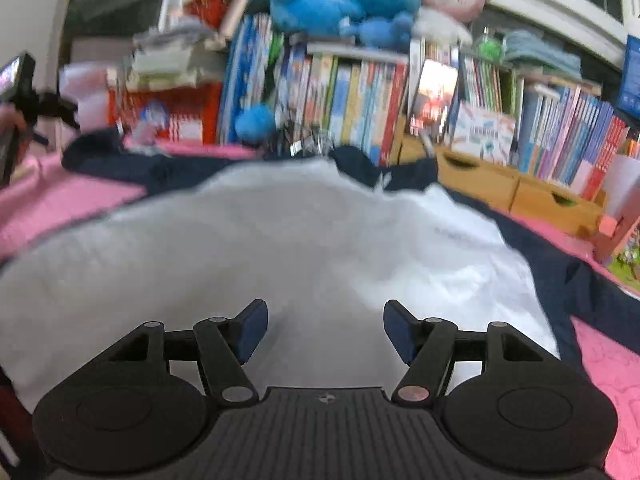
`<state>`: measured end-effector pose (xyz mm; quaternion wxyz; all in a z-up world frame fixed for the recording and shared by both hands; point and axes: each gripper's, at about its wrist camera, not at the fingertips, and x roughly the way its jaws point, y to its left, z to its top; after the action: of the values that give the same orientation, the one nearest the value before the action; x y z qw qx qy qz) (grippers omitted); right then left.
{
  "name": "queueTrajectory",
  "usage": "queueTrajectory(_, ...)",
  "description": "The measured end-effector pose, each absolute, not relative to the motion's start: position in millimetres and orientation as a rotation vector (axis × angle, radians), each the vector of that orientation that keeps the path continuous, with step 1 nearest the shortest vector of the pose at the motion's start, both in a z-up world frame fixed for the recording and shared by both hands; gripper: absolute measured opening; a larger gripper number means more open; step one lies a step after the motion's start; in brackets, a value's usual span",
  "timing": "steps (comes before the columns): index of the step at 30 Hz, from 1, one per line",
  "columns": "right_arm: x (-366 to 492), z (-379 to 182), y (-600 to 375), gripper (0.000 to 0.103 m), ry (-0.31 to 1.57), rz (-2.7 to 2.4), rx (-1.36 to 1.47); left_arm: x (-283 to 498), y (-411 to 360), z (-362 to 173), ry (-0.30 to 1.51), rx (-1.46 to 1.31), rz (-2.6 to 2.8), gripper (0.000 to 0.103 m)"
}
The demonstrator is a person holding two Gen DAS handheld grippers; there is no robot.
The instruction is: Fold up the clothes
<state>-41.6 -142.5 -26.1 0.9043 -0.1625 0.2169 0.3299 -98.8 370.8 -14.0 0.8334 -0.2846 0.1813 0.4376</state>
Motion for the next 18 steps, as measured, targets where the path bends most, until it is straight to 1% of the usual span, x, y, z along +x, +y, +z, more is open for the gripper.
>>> queueTrajectory(5,-40,-30,-136,0.064,0.466,0.678,-0.368,-68,406,-31,0.448,-0.648,0.92,0.079)
queueTrajectory(7,-39,-31,-135,0.065,0.469,0.68,-0.366,-60,411,-37,0.437,-0.644,0.901,0.081)
queueTrajectory(8,-39,-31,-135,0.065,0.474,0.681,-0.36,-56,411,-37,0.443,-0.627,0.896,0.068)
queueTrajectory(9,-38,-31,-136,0.065,0.48,0.684,-0.352,-52,411,-36,0.453,-0.62,0.876,0.027)
queueTrajectory(10,-37,-31,-137,0.066,0.487,0.686,-0.344,-49,410,-35,0.453,-0.624,0.856,0.008)
queueTrajectory(12,-34,-31,-138,0.066,0.499,0.691,-0.33,-45,399,-24,0.42,-0.593,0.831,0.006)
queueTrajectory(14,-33,-31,-138,0.066,0.506,0.694,-0.321,-43,368,5,0.326,-0.408,0.855,0.006)
queueTrajectory(15,-32,-31,-139,0.066,0.508,0.695,-0.318,-44,346,21,0.246,-0.24,0.883,0.006)
queueTrajectory(18,-32,-31,-138,0.066,0.508,0.693,-0.318,-59,277,42,-0.047,0.356,0.954,0.009)
